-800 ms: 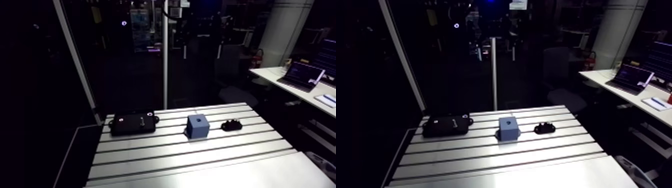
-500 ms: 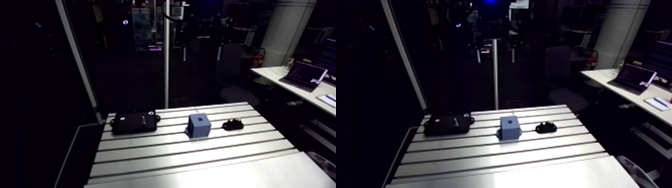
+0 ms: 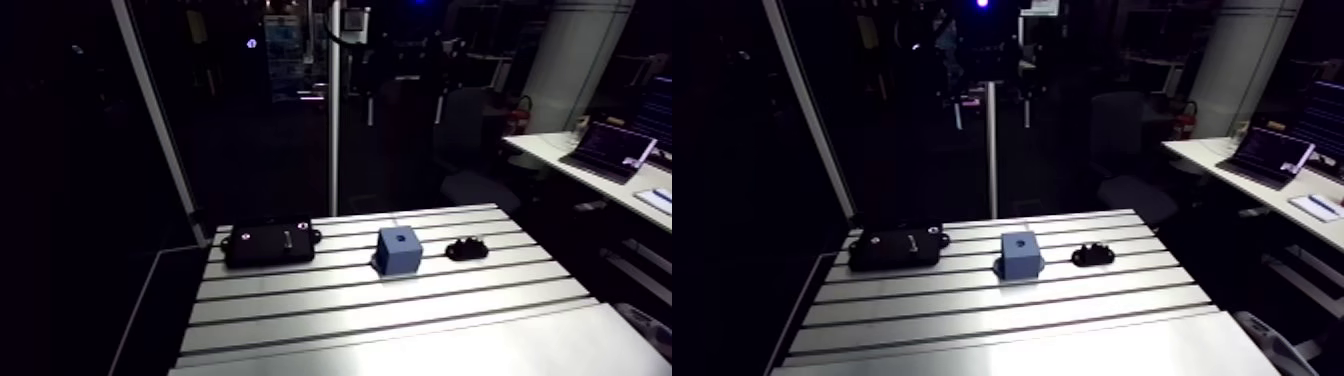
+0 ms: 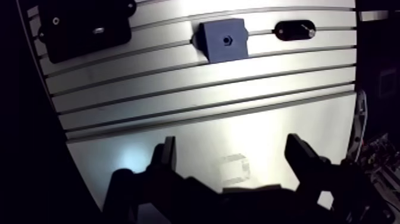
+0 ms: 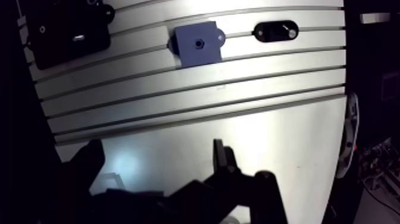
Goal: Pick up the M10 bolt and insert it into the hex recess until seated.
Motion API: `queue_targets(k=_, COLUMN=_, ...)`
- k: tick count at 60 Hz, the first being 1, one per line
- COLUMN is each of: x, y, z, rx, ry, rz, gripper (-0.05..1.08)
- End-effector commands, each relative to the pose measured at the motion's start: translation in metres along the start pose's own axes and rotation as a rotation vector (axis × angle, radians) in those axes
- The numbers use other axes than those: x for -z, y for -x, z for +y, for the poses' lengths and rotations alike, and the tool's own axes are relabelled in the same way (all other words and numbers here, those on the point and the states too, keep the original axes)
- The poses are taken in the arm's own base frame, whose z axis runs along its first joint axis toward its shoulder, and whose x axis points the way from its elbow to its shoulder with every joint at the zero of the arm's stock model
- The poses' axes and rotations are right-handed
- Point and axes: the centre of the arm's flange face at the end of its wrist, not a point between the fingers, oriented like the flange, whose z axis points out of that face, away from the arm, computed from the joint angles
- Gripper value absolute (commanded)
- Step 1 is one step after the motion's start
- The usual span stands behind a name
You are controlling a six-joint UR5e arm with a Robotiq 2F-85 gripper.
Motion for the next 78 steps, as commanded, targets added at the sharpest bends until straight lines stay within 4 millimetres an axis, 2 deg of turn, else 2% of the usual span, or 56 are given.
queue_targets(k=1, x=-0.005, y=-0.005, z=0.001, rx=0.002, ry=0.004, rz=-0.004, gripper=0.01)
queue_targets(k=15, x=-0.006, y=-0.013, z=0.012, rx=0.052, ry=0.005, rz=0.038, gripper=0.01)
queue_targets(k=32, x=-0.026, y=-0.032, z=0.054, rx=0.100, ry=0.011, rz=0.067, gripper=0.01)
queue_targets(k=40, x=-0.043, y=-0.043, z=0.078, rx=0.101, ry=0.014, rz=0.092, gripper=0.01)
queue_targets(k=60, x=-0.064, y=-0.052, z=0.096, rx=0.128, ry=0.029, rz=0.159, gripper=0.01)
queue_targets(k=78, x=-0.089, y=-0.055, z=0.130, rx=0.067, ry=-0.018, rz=0.221, gripper=0.01)
